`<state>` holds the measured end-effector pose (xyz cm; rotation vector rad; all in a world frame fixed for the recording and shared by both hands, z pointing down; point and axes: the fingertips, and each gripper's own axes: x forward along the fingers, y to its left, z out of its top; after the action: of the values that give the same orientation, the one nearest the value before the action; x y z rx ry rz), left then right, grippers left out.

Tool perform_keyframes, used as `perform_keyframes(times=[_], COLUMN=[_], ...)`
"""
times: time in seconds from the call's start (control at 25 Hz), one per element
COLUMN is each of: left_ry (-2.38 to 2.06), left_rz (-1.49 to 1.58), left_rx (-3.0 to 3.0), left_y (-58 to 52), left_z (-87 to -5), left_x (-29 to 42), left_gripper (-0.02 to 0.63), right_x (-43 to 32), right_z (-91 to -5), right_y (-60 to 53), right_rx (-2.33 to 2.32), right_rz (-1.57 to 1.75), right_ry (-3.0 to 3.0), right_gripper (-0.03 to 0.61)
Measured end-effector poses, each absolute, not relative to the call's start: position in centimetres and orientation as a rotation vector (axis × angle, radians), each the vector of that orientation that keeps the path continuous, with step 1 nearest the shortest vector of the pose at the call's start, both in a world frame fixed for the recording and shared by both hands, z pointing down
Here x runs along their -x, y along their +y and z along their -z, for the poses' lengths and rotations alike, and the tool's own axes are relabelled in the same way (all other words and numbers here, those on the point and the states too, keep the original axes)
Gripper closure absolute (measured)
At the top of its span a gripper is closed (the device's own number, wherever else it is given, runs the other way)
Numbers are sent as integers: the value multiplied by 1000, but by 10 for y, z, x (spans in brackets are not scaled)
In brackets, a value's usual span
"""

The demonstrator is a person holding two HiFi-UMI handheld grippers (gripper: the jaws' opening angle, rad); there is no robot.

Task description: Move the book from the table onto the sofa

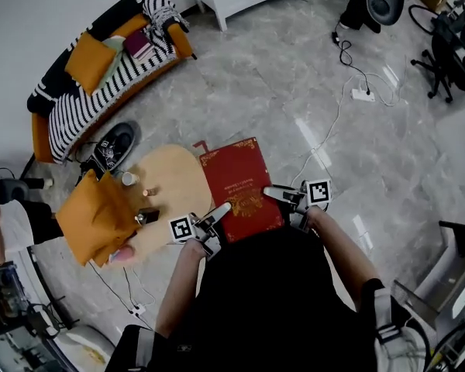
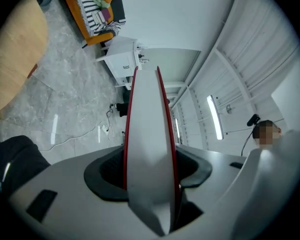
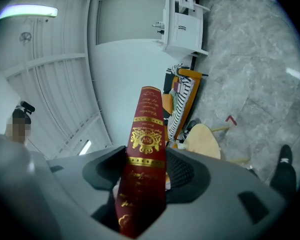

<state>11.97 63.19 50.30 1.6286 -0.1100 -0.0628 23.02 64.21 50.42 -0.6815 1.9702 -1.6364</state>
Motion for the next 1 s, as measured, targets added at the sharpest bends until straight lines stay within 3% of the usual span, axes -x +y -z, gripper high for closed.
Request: perform_keyframes(times=[0.56, 1.0], left_ry=[-60, -85], left_rz=[-4, 120], left_rx=[-1575, -1541], left_y=[630, 534], left_z=[-517, -524], left_x=[-166, -154], left_gripper=[362, 362], right_x=[-277, -262], right_z=[-518, -517], right_y=[650, 543], right_rx=[782, 749], right_rz=[1660, 1745], right_ry=[1864, 1997], right_gripper=[328, 328])
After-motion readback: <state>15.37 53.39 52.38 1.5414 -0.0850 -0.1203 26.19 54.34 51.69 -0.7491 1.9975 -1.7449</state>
